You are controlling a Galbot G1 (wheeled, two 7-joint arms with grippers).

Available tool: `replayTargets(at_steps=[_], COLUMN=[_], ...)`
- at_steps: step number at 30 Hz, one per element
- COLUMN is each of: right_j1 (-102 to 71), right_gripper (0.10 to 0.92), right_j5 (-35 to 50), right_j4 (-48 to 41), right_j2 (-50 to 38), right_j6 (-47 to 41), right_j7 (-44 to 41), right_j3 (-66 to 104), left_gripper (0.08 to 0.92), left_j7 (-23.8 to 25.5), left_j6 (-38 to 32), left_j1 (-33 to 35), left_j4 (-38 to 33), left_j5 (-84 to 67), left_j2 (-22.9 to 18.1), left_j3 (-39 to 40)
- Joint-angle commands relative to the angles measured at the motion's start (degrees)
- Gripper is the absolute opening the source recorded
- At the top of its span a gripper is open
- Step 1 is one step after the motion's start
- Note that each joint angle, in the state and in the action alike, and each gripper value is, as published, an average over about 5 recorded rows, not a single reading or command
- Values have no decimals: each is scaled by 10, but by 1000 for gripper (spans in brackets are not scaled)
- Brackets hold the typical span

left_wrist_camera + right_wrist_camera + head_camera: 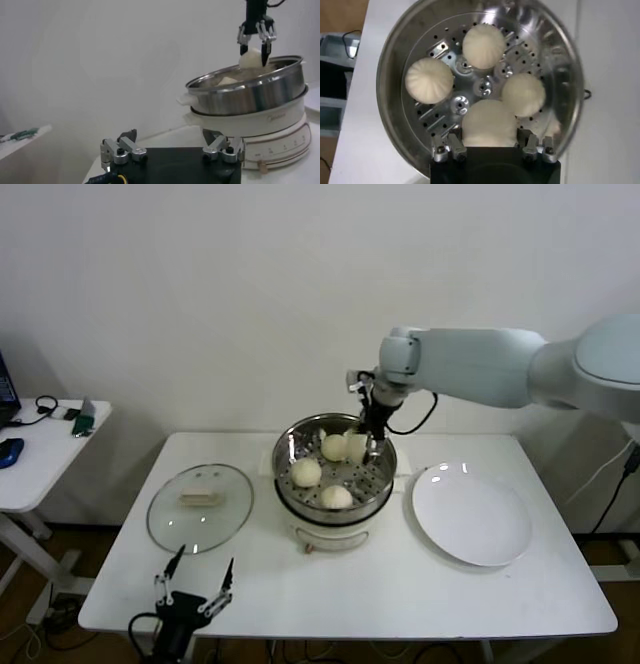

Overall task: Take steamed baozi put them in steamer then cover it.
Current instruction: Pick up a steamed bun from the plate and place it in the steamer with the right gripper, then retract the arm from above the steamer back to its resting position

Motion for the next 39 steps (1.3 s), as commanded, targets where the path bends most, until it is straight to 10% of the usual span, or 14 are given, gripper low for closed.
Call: replayTargets(at_steps=[1, 39], right_j1=[-40, 38], right_gripper=[696, 823], right_j5=[11, 13], right_j4=[-11, 30], right_j2=[26, -97], right_j6=[-4, 29], right_j7=[7, 15], right_j3=[-21, 51], left_gripper=[823, 823], left_j7=[1, -12], left_j6=[-2, 5], left_j1=[1, -17], left_j4=[7, 5], left_j5=[-6, -7], left_j2=[5, 10], left_j3=[-5, -6])
